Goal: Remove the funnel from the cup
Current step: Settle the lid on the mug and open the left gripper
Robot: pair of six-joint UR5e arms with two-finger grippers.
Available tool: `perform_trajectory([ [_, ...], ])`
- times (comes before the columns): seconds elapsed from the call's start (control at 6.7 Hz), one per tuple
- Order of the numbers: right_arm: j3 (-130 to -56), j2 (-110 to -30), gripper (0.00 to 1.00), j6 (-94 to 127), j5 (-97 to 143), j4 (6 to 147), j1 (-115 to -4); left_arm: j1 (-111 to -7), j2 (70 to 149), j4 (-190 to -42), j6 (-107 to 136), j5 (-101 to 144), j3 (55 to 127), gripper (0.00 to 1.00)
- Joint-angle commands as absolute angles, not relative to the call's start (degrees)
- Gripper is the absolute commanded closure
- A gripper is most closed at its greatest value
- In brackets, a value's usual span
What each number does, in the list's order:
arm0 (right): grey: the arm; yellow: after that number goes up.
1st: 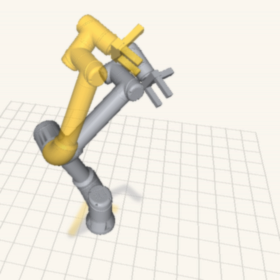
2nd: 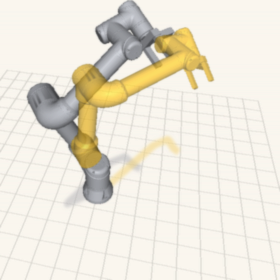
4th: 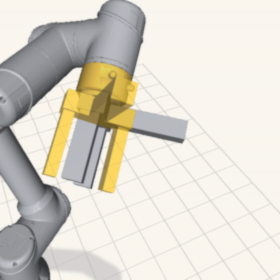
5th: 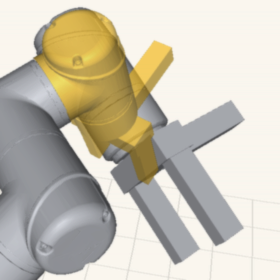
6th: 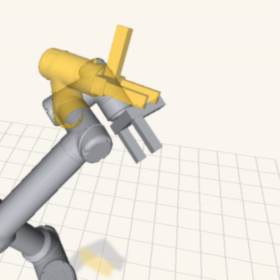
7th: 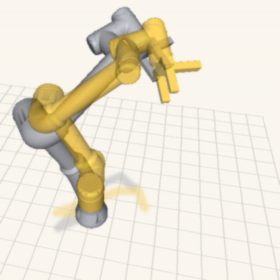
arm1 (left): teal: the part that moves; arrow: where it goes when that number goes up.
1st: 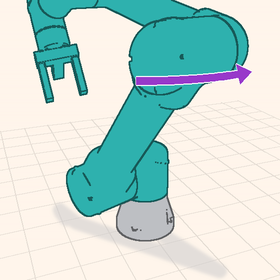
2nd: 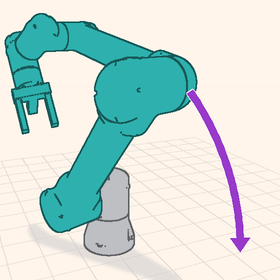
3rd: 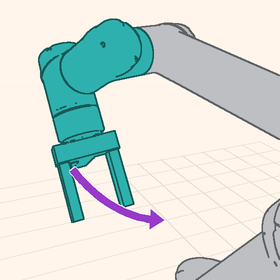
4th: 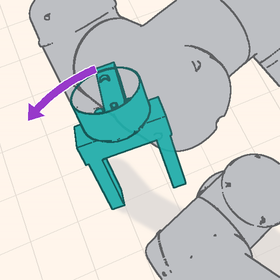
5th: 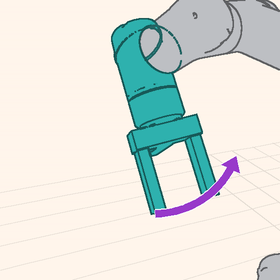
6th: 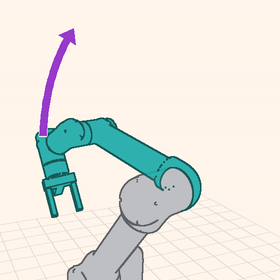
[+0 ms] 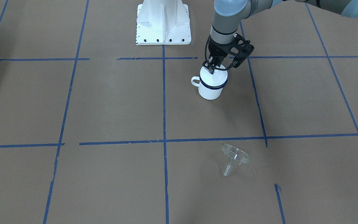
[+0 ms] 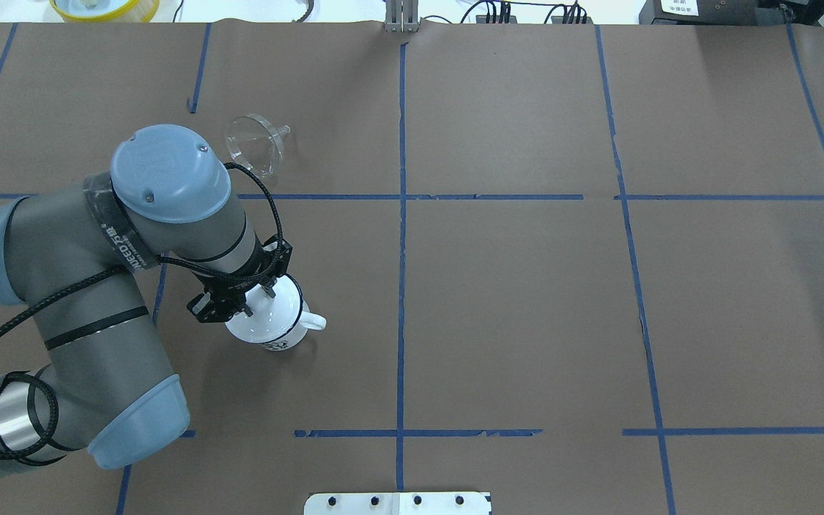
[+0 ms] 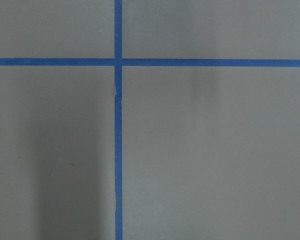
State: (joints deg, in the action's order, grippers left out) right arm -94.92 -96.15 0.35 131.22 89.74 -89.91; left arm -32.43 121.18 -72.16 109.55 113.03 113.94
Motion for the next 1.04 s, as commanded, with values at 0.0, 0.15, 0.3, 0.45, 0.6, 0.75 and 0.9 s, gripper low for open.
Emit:
perform_trajectory([
  [0.0,-94.9,-96.2,0.00,0.4,131.2,89.7,-89.9,-32.4,121.2,-72.2,109.6,113.0,113.6,1.00],
  [0.15,-94.9,-96.2,0.00,0.4,131.2,89.7,-89.9,-32.4,121.1,-72.2,109.5,112.2,113.6,0.28],
  [0.3,-94.9,-96.2,0.00,0.4,131.2,89.7,-89.9,-32.4,121.2,-72.2,109.5,112.1,113.6,0.00],
  [0.45,-94.9,-96.2,0.00,0.4,131.2,89.7,-89.9,-32.4,121.2,-72.2,109.5,112.1,113.8,0.00],
  [0.6,-94.9,-96.2,0.00,0.4,131.2,89.7,-89.9,-32.5,121.5,-72.2,108.0,112.1,113.9,0.00],
  [0.75,-94.9,-96.2,0.00,0.4,131.2,89.7,-89.9,-32.5,121.6,-72.2,107.9,112.1,113.7,0.00],
  [0.9,-94.9,-96.2,0.00,0.4,131.2,89.7,-89.9,-32.5,121.6,-72.2,107.8,112.1,113.8,0.00],
])
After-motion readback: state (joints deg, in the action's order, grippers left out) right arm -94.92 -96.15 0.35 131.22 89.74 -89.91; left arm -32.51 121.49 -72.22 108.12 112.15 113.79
